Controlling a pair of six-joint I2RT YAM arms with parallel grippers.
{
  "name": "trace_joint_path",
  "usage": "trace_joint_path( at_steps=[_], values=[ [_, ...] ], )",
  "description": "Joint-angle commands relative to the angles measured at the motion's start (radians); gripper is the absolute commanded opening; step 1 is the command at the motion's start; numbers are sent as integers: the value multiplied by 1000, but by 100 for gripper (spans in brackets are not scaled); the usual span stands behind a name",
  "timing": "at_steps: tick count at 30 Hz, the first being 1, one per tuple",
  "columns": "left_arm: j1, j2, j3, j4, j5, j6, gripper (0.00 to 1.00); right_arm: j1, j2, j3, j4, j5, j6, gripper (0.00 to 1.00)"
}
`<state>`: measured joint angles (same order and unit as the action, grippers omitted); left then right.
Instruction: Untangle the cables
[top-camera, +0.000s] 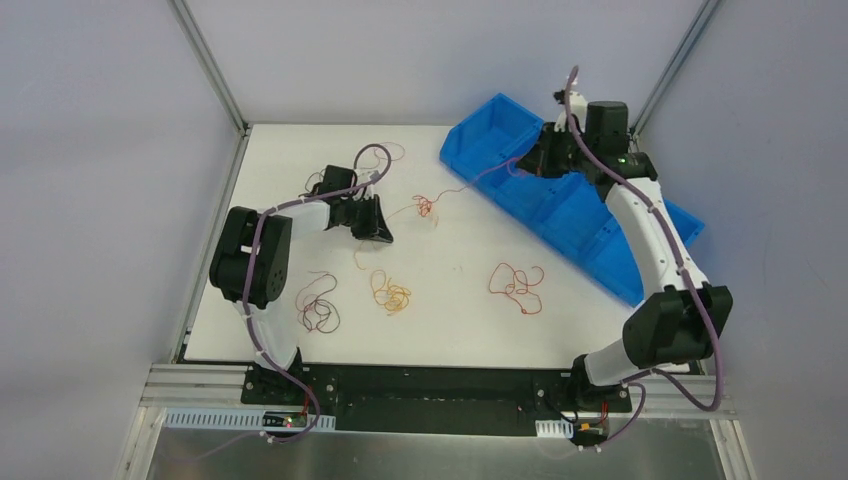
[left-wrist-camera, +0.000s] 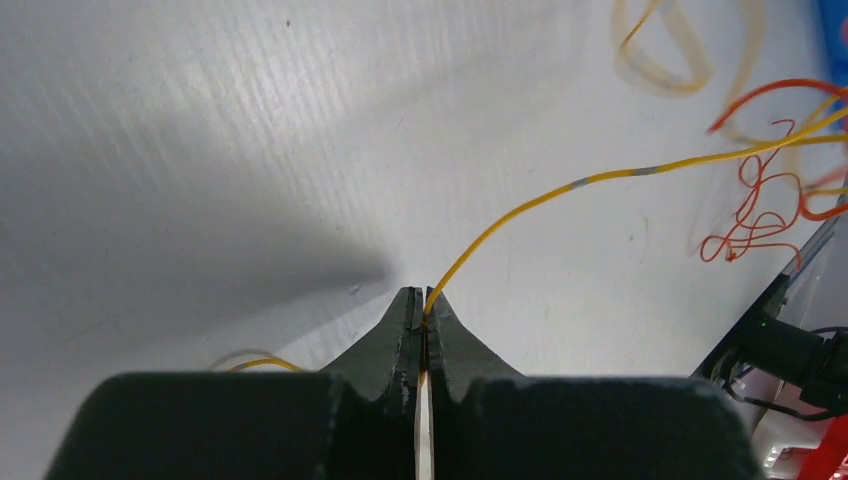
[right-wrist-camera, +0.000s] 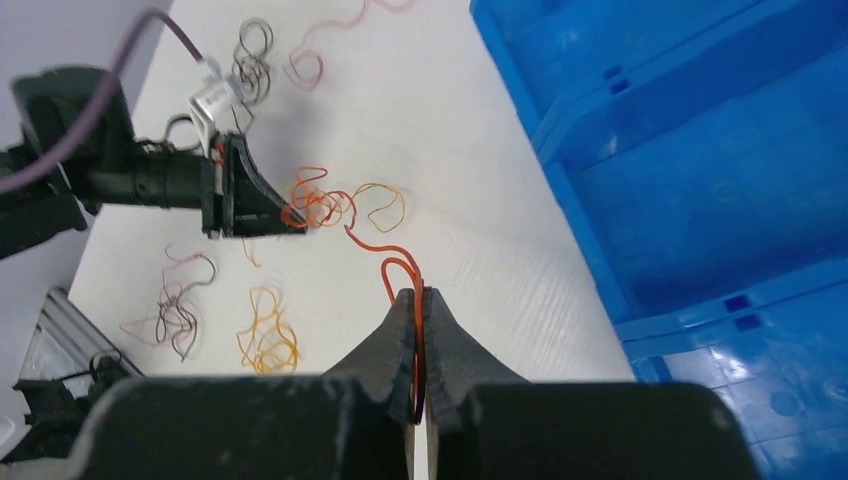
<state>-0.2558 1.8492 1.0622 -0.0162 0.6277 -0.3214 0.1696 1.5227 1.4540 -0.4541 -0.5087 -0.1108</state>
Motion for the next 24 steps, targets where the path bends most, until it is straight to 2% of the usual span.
trace_joint_path(
  at_steps=[1,12,24],
  values=[
    [2,-23,7,-111,-1,82,0,-41,-105,97,-26,13,58,0],
    [53,38,44,-178,-45,85,0,-214,-184,290,-114,78,103,0],
    [85,82,72,-231,-104,85,0,-427,-206,469,-116,114,138,0]
  ],
)
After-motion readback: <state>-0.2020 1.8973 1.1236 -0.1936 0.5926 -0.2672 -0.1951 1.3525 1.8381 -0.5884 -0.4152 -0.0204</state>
